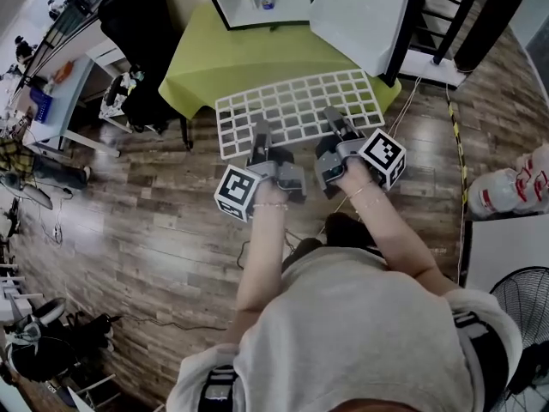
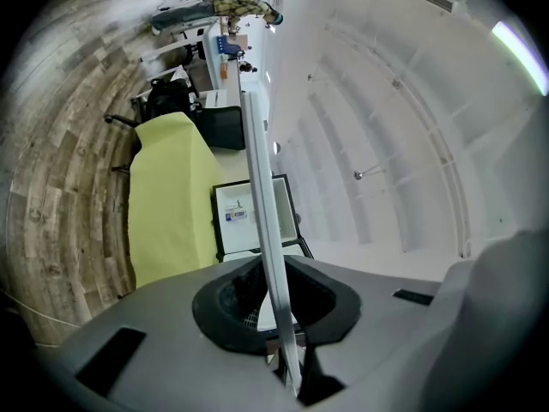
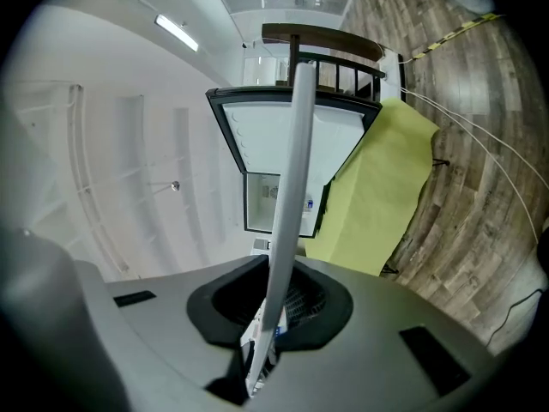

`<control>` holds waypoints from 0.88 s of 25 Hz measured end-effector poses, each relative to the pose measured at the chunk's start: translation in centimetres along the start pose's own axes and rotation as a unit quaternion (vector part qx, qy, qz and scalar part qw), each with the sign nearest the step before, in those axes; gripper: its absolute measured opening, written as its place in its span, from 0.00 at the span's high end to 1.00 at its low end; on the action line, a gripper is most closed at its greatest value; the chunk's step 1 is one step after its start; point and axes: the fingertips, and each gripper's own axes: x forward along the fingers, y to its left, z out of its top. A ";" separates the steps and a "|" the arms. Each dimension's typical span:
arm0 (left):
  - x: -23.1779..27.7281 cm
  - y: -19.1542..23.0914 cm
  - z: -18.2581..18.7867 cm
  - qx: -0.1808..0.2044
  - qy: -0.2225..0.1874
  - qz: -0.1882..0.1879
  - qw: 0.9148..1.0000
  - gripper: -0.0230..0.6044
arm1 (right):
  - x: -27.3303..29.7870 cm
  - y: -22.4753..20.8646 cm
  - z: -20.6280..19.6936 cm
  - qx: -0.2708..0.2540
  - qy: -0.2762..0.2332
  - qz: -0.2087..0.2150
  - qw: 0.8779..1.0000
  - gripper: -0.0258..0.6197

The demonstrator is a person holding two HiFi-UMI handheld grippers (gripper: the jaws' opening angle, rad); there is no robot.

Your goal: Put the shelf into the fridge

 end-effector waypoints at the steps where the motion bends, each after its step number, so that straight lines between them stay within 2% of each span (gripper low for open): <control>1: 0.5 0.0 0.4 0.002 0.002 -0.001 1.000 0.89 | 0.8 0.2 0.0 -0.005 0.002 0.000 1.000 0.91; 6: 2.7 0.8 1.9 0.005 0.005 0.004 1.000 0.89 | 4.0 0.8 0.0 -0.009 0.007 0.006 1.000 0.92; 11: 4.2 1.0 3.3 0.006 -0.002 0.003 1.000 0.89 | 5.9 -0.2 -0.3 0.021 0.013 -0.005 1.000 0.92; 15: 7.9 1.5 5.5 0.005 -0.011 0.006 1.000 0.89 | 10.3 -0.7 -0.1 0.032 0.022 -0.019 0.999 0.91; 22: 10.0 3.4 5.9 0.014 -0.016 -0.009 1.000 0.89 | 13.1 -2.6 0.3 0.044 0.031 -0.001 0.999 0.92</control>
